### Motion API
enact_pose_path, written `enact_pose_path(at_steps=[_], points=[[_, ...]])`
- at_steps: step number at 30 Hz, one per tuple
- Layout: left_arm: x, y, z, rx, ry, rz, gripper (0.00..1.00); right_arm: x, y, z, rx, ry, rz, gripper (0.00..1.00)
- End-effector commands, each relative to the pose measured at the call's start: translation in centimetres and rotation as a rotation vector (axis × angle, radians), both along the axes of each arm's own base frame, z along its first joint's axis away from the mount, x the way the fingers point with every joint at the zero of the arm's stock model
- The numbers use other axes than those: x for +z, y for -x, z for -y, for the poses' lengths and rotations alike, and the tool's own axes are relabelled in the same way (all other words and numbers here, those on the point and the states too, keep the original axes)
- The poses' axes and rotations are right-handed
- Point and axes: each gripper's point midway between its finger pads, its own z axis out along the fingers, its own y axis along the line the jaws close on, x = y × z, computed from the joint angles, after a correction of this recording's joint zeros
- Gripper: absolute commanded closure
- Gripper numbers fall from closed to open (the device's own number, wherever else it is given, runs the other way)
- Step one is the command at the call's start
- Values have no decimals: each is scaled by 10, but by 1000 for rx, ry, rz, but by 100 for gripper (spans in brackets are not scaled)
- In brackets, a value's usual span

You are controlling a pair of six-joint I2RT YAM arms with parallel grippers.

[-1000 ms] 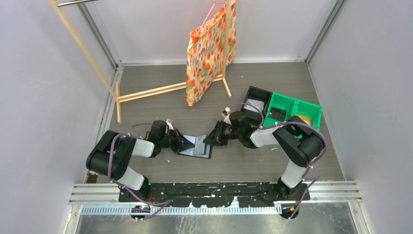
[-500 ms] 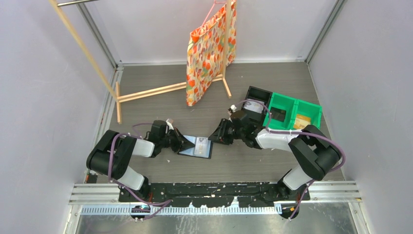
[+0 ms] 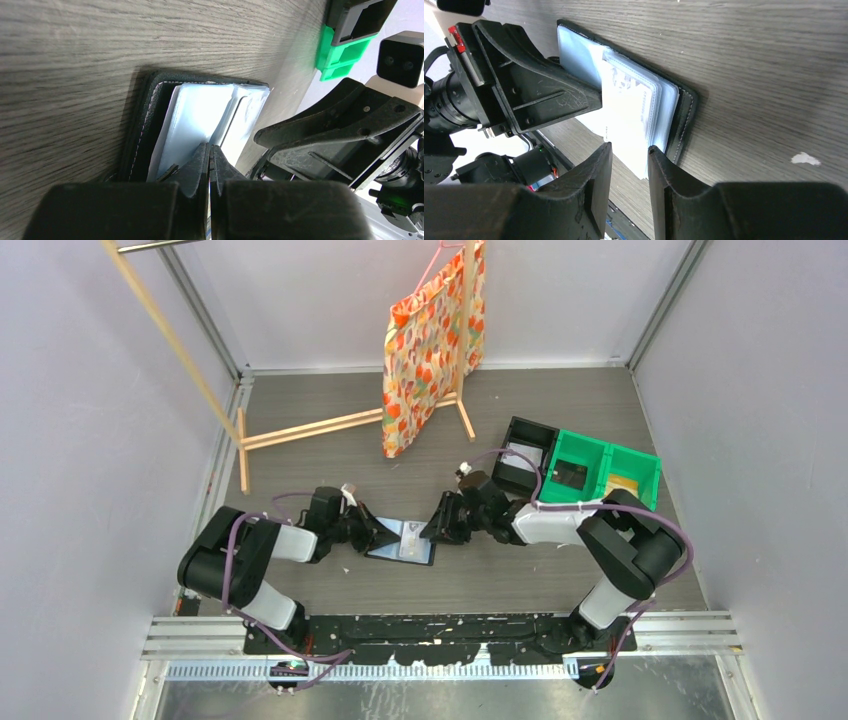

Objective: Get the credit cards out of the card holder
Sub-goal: Remove the credit card from the card holder.

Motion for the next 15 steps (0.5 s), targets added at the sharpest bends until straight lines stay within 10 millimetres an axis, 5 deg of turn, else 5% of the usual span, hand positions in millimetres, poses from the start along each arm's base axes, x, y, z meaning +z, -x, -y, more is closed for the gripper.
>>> enact_pose_path(at_steps=[1, 15], points=[[5, -7, 4, -13, 9, 35, 99, 17, -6, -10, 10, -35, 51, 62], [6, -7, 4, -18, 11, 37, 100, 9, -1, -25, 73, -51, 10, 63]])
